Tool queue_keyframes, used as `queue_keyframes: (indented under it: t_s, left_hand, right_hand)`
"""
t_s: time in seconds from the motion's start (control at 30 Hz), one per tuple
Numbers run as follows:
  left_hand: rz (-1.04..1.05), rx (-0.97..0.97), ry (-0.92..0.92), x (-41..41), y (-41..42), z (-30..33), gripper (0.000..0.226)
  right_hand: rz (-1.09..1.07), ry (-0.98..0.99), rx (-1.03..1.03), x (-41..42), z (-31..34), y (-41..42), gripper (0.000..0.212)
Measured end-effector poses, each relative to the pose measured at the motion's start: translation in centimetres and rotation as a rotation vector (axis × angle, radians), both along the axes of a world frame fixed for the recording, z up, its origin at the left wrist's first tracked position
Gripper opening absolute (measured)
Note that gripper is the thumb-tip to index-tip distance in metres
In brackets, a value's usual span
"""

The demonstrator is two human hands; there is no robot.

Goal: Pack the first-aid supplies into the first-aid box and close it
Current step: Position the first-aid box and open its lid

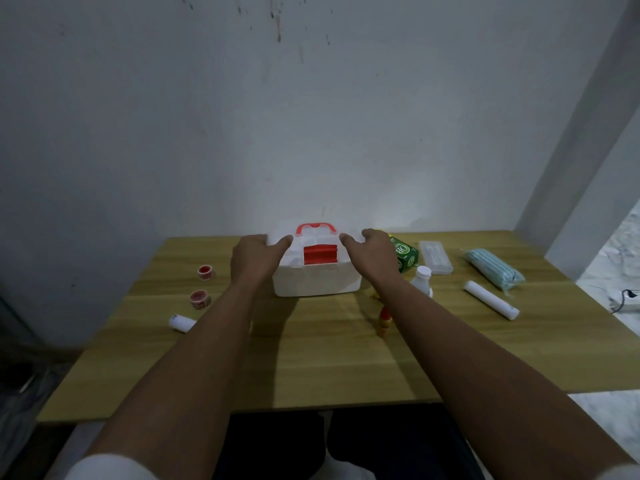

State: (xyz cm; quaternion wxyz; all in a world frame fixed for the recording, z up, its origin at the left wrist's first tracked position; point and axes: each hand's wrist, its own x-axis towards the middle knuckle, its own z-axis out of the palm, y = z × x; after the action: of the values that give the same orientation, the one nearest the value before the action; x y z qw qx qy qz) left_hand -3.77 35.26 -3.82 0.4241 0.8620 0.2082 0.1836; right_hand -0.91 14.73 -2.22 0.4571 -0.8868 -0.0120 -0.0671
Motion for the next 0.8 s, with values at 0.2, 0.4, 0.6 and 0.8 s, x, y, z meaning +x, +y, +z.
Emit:
queue_keyframes:
  t_s: [0.2,0.4,0.6,0.8]
  left_hand:
    - [0.019,-0.112,0.006,0.4,-0.1,1.2,0.069]
    - [0.038,-0.256,-0.094,0.6,-0.2,3.1,0.066]
    - [0.092,-0.318,-0.098,1.3,0.1,5.4,0.048]
    - [0.011,-0.286,-0.152,3.2,1.3,4.7,0.032]
  right_hand:
    - [-0.004,-0.042,0.081,-0.1,0.5,-0.1,0.068]
    - [-0.014,-0.119,0.235,0.1,2.1,-0.3,0.058]
    - [-0.003,-0.083,0.399,1.9,4.5,-0.2,0.048]
    - [0.026,-0.038,0.381,5.0,4.9,0.0,0.048]
